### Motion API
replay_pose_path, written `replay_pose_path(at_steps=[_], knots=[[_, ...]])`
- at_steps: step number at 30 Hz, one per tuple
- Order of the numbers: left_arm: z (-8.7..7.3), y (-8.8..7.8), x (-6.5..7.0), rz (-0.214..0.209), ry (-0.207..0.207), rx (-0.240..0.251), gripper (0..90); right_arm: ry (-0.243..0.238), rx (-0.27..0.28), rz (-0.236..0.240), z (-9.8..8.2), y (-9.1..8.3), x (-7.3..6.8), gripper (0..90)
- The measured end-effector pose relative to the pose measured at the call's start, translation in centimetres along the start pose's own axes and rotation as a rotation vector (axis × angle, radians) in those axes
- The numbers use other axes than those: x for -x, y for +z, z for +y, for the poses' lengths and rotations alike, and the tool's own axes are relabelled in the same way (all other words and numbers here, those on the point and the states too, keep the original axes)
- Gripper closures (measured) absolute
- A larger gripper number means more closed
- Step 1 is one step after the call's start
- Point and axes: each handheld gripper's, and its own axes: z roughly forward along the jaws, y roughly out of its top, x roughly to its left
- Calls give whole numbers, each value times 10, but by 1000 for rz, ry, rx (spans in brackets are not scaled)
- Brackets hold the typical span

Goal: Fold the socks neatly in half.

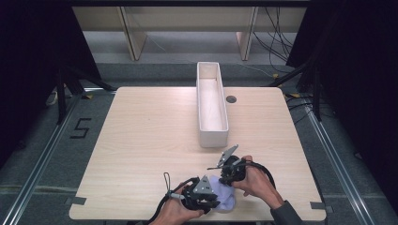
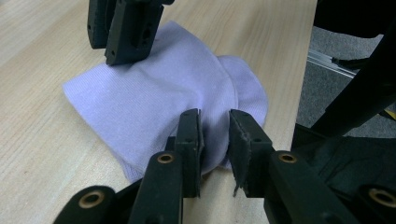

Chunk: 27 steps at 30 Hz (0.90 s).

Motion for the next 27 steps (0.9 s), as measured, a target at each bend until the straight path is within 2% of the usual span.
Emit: replay_pose_path(at_steps=[2, 6, 7, 10, 13, 15, 16, 19, 20, 21, 24, 26, 27], knots=[[0, 0, 0, 2, 11, -5, 728, -3, 16, -8, 0, -5, 0, 751], [1, 1, 2, 0, -13, 14, 690, 9, 71, -16, 1, -22, 3, 733], [1, 0, 2, -1, -3, 15, 673, 3, 84, -22, 1, -24, 5, 724], [3, -3, 0, 0, 2, 22, 606, 16, 92, -32, -2, -29, 8, 707], [6, -8, 1, -10, 2, 48, 573, 60, 89, -22, -5, -32, 8, 682], [8, -12, 1, -27, 2, 54, 537, 35, 104, -33, -6, -33, 12, 668], [9, -14, 2, -27, -13, 62, 519, 54, 100, -29, -6, -35, 11, 657], [11, -20, 2, -13, 0, 68, 495, 48, 116, -23, -7, -36, 15, 630], [10, -21, 4, -19, -14, 80, 489, 68, 109, -18, -7, -37, 14, 618], [10, -23, 3, -16, -6, 77, 489, 65, 109, -19, -7, -37, 15, 604], [6, -27, 6, -28, -23, 89, 483, 56, 105, -18, -7, -36, 15, 577], [2, -31, 7, -19, -18, 86, 480, 49, 102, 2, -6, -35, 16, 558], [0, -33, 7, -15, -19, 85, 479, 52, 100, -3, -6, -34, 16, 536]])
